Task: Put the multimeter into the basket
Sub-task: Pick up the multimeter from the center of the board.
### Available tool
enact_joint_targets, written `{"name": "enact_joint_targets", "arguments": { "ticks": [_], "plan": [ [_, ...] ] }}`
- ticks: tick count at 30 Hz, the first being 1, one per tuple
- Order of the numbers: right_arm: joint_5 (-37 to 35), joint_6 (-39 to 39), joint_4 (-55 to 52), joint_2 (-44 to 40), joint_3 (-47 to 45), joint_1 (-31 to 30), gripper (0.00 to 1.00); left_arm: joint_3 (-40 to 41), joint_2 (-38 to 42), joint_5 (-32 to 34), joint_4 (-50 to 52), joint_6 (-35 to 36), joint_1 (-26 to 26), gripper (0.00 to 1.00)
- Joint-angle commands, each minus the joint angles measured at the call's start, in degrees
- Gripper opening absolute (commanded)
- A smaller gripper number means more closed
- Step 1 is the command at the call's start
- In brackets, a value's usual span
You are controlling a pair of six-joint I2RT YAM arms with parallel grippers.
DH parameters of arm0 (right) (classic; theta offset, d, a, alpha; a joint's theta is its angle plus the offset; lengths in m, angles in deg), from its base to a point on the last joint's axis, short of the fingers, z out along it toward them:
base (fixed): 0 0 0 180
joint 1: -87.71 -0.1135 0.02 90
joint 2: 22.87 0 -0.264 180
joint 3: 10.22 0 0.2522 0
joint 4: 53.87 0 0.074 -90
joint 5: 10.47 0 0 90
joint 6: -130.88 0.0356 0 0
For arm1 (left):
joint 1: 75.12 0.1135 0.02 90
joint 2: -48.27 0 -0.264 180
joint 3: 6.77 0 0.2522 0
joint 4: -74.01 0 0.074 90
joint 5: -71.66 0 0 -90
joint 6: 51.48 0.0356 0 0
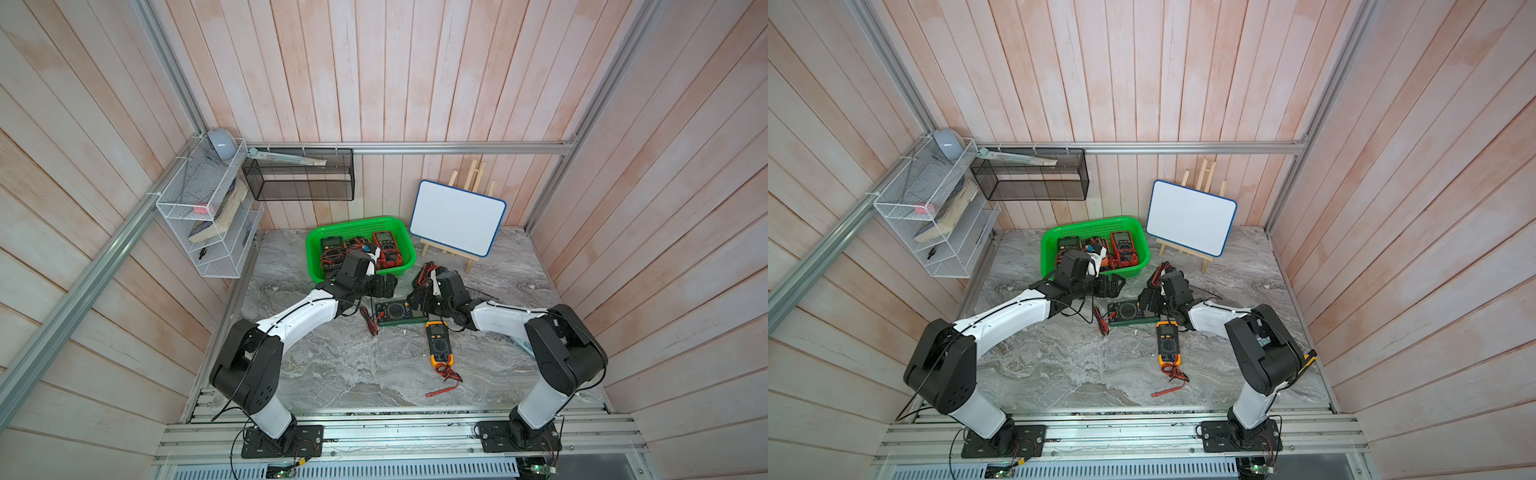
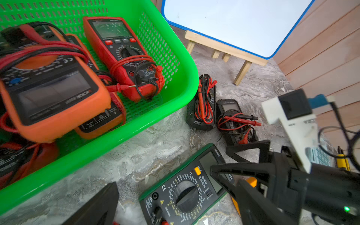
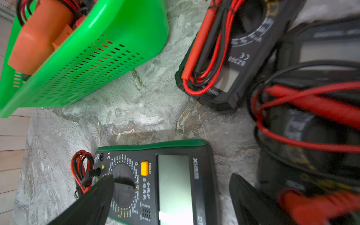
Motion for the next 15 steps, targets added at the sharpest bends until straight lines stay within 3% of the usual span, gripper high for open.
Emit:
{"name": "enact_joint_targets", "arguments": {
  "ticks": [1,15],
  "plan": [
    [3.15,0.68,1.1,3.11,3.17,0.12,0.98,2.94,3.43,0.94,-2.49,-1.96,1.53,1.0],
    [10.98,3.87,3.09,13.64,15.33,-6.05,0.98,7.36,6.15,-2.53,-3.4,0.71,3.62,1.0]
  ]
}}
